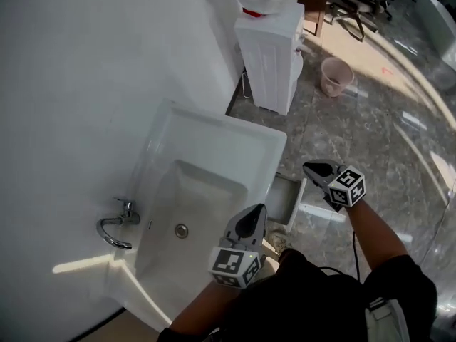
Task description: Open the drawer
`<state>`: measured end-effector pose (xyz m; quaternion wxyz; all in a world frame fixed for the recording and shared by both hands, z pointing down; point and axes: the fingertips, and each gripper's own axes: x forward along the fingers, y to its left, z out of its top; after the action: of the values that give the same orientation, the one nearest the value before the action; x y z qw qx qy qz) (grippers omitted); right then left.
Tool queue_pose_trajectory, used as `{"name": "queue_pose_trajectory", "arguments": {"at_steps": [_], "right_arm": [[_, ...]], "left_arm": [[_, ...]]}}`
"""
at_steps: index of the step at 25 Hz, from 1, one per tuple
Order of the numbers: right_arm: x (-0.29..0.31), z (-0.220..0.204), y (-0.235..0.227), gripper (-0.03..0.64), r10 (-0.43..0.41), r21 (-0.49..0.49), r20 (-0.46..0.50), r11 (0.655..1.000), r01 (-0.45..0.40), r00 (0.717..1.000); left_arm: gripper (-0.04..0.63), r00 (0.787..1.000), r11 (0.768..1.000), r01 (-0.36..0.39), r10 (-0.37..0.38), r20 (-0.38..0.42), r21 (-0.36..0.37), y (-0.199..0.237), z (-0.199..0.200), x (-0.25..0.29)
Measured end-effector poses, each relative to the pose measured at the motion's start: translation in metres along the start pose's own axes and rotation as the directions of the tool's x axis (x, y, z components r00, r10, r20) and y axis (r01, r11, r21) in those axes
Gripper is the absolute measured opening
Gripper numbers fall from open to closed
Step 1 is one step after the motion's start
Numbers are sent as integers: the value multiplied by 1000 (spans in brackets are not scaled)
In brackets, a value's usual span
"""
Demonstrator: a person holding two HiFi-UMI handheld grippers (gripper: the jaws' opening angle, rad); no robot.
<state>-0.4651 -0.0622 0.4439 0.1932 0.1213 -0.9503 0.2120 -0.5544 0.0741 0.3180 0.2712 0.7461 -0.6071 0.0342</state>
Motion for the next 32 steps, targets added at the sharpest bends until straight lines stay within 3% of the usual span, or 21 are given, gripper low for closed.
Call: {"name": "queue_pose_trajectory", "arguments": {"at_steps": [4, 8, 10, 14, 19, 22, 28, 32], "right_arm": [[25, 79, 35, 2, 65, -94, -5, 993, -65, 998], [50, 136, 86, 2, 139, -165, -28, 976, -142, 990], [63, 160, 119, 2, 191, -204, -36, 959, -195, 981], [85, 199, 197, 0, 297, -278, -49, 913, -298, 954], [103, 215, 311, 0, 415, -346, -88, 840, -418, 906], [107, 207, 382, 0, 477, -364, -118, 795, -485, 871], [113, 167, 511, 0, 560, -381, -199, 712, -590, 804], [105, 149, 588, 0, 621, -384, -247, 643, -663, 744]], "left_arm": [[-9, 982, 992, -123, 124, 140, -16, 29, 66, -46], [-9, 941, 970, -233, 242, 237, -64, 54, 106, -108], [-9, 909, 948, -304, 317, 271, -91, 67, 115, -146], [-9, 824, 883, -448, 468, 321, -138, 88, 119, -235], [-9, 705, 789, -581, 610, 361, -198, 101, 101, -359], [-9, 639, 732, -640, 676, 366, -234, 99, 74, -432], [-9, 529, 626, -724, 774, 348, -290, 85, 9, -559], [-9, 440, 540, -766, 836, 328, -348, 62, -17, -631]]}}
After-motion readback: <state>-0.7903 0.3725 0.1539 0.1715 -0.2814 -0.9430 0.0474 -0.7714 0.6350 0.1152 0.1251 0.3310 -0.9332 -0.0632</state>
